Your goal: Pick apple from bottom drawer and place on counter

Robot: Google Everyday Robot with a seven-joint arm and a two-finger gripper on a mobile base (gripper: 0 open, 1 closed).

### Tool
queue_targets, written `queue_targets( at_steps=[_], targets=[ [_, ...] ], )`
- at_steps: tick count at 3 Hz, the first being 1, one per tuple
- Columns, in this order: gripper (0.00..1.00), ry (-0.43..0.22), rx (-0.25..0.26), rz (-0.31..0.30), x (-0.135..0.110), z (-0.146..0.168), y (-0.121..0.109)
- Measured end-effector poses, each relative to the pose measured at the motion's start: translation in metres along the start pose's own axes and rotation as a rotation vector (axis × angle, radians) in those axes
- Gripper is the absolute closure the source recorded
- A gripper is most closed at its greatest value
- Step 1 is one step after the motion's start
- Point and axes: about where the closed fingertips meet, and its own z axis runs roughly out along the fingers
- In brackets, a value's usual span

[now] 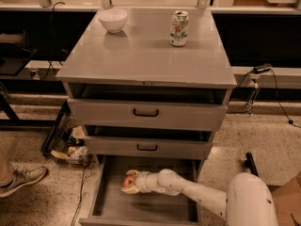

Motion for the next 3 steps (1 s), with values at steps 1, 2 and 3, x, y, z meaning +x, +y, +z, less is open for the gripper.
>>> queue_targets(
  at_steps=[1,2,3],
  targets=[
    [1.0,0.006,0.011,-0.003,-0.002,-0.005,0.001],
    [1.0,-0.008,0.082,-0.033,-0.02,-0.041,-0.007],
    [1.0,-0.011,0.155,-0.072,-0.043,-0.085,0.0]
  ],
)
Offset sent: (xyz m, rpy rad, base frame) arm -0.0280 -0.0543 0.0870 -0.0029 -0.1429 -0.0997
